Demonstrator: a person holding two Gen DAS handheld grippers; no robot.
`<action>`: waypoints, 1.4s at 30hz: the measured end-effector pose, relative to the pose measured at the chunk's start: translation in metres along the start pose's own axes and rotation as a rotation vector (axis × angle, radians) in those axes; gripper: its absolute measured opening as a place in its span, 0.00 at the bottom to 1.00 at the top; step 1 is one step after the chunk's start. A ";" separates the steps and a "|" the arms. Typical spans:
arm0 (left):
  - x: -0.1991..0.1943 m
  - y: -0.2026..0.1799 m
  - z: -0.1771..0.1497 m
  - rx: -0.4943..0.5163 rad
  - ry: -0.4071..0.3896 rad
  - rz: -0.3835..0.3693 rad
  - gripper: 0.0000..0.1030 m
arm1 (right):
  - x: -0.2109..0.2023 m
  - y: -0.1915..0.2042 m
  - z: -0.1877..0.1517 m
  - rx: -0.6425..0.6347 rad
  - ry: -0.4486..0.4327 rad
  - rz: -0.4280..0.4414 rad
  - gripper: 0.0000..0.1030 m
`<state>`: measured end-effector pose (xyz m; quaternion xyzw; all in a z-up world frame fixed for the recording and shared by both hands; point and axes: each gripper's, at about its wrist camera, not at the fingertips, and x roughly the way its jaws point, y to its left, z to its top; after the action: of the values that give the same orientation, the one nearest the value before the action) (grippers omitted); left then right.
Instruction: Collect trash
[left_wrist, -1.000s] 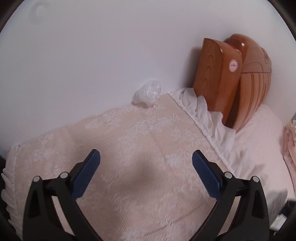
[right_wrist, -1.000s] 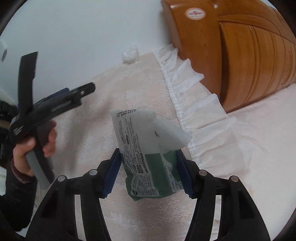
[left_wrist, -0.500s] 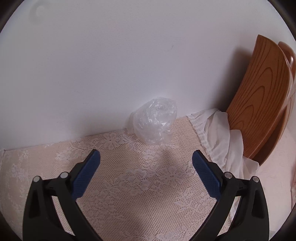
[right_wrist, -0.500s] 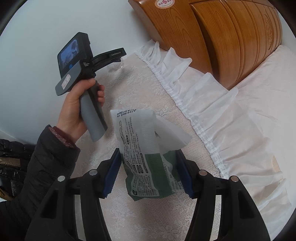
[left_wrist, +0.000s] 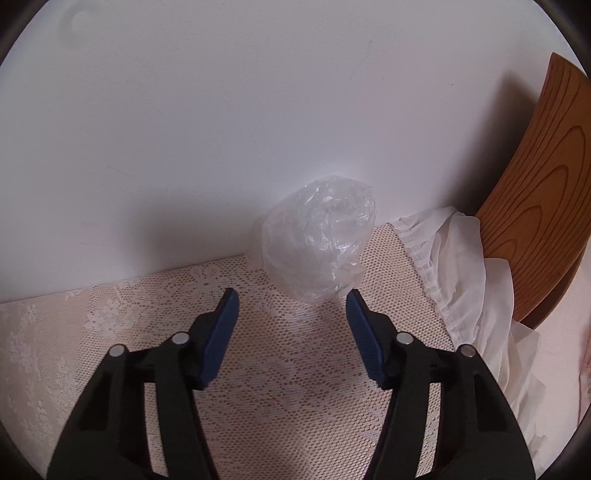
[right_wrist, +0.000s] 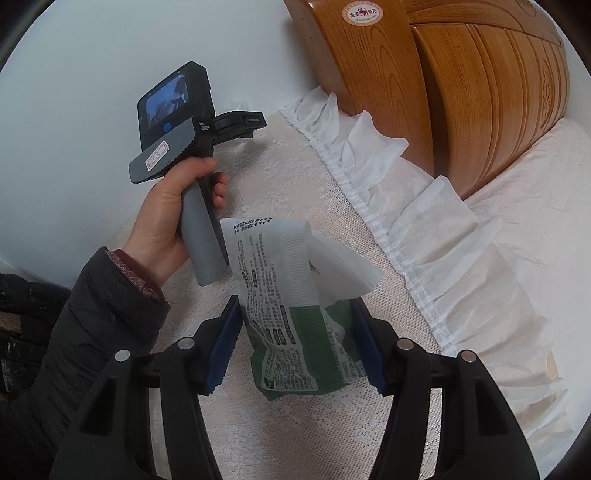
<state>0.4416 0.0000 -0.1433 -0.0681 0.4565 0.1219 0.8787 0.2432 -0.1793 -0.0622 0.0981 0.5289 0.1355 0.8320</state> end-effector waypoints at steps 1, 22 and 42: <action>0.002 0.000 0.000 0.005 0.003 -0.005 0.43 | 0.001 0.001 0.001 -0.007 -0.004 -0.026 0.58; -0.042 0.021 -0.020 0.078 -0.030 -0.038 0.08 | 0.004 0.004 0.002 -0.040 -0.018 -0.049 0.58; -0.310 0.100 -0.226 0.104 -0.082 -0.012 0.08 | -0.104 0.021 -0.108 -0.164 -0.045 0.054 0.58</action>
<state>0.0646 -0.0035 -0.0205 -0.0199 0.4255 0.0954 0.8997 0.1003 -0.1916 -0.0128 0.0467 0.4944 0.1986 0.8450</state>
